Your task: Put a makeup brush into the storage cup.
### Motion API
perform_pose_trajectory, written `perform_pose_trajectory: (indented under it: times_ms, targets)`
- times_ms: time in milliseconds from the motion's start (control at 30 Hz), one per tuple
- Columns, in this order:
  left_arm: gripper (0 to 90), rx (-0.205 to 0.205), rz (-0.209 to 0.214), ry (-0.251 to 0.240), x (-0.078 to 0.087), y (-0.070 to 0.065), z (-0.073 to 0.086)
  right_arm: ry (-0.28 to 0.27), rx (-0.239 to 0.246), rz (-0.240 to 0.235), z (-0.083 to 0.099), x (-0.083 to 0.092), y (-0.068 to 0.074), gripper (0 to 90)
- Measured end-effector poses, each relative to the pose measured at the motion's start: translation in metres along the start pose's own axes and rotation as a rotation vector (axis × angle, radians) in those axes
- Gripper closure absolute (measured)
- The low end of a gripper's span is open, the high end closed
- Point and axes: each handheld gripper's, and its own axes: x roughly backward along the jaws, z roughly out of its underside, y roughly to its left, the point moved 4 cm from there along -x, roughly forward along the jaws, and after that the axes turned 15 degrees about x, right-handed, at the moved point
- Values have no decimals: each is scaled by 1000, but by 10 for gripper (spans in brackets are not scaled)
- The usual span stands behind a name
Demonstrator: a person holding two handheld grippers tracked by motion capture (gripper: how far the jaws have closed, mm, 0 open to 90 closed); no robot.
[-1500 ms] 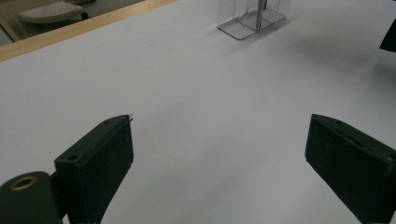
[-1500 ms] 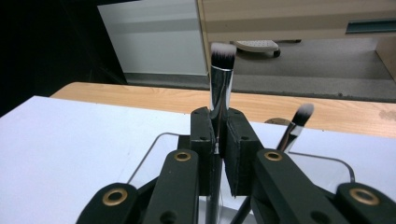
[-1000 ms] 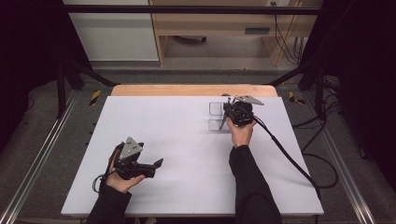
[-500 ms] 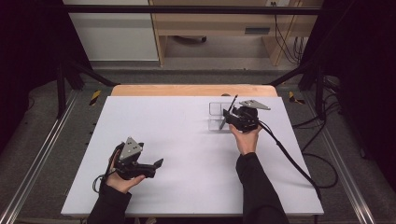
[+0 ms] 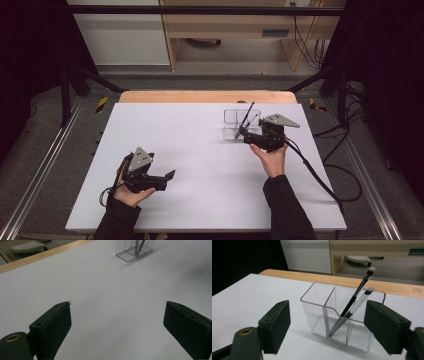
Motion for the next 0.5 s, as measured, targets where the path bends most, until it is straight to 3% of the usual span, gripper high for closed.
perform_pose_trajectory:
  times_ms: [200, 500]
  targets:
    - [70, 1, -4, -3, 1, 1, 0, -20, 2, -37, 3, 17, 5, 155]
    - [70, 10, -3, -6, 2, 2, 1, -15, 42, -90, 16, 41, 13, 108]
